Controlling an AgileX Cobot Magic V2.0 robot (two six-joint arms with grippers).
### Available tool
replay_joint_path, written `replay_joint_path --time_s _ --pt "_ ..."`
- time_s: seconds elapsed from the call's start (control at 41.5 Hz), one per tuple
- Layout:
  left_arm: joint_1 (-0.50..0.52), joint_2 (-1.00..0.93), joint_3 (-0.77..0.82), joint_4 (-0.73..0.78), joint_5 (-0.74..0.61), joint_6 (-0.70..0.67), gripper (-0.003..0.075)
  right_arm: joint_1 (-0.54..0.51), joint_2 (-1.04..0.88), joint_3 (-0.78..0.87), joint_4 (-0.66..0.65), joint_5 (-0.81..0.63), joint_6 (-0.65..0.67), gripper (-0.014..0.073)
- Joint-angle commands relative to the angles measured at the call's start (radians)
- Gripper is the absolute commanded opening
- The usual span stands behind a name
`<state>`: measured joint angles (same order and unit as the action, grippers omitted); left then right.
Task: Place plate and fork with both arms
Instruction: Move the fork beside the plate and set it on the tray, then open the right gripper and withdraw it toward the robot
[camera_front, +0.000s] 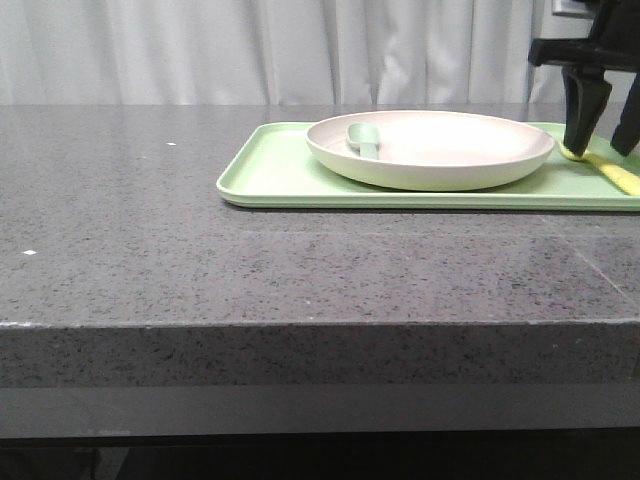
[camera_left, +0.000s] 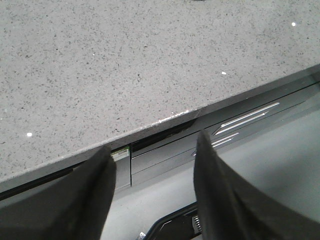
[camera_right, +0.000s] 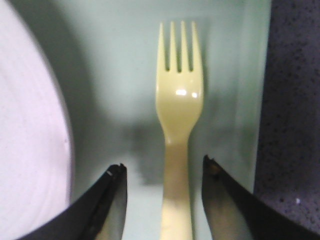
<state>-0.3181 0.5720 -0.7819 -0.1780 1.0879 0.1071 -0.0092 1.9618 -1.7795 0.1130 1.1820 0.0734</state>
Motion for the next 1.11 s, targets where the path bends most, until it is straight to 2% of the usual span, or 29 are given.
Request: replay_joint_path --time_s 0.0,0.096,0.313,0.458,1.084 --pt "0.003 0.004 -0.026 -0.012 -0.057 0.002 0.0358 0.011 -0.121 -0.023 0.006 0.009 -0.011 0.0382" --pt "0.003 0.004 -0.026 -0.012 -0.057 0.002 0.0358 0.057 -0.197 0.025 0.003 -0.012 -0.012 0.0382" --pt "0.003 0.004 -0.026 -0.012 -0.058 0.002 0.0358 0.162 -0.436 0.261 -0.012 -0.198 -0.026 0.0382" --pt "0.003 0.004 -0.026 -0.012 -0.058 0.002 0.0358 0.215 -0.608 0.412 -0.012 -0.224 -0.061 0.0382" --pt "0.003 0.004 -0.026 -0.012 -0.058 0.002 0.0358 0.214 -1.243 0.850 -0.025 -0.221 -0.063 0.0382"
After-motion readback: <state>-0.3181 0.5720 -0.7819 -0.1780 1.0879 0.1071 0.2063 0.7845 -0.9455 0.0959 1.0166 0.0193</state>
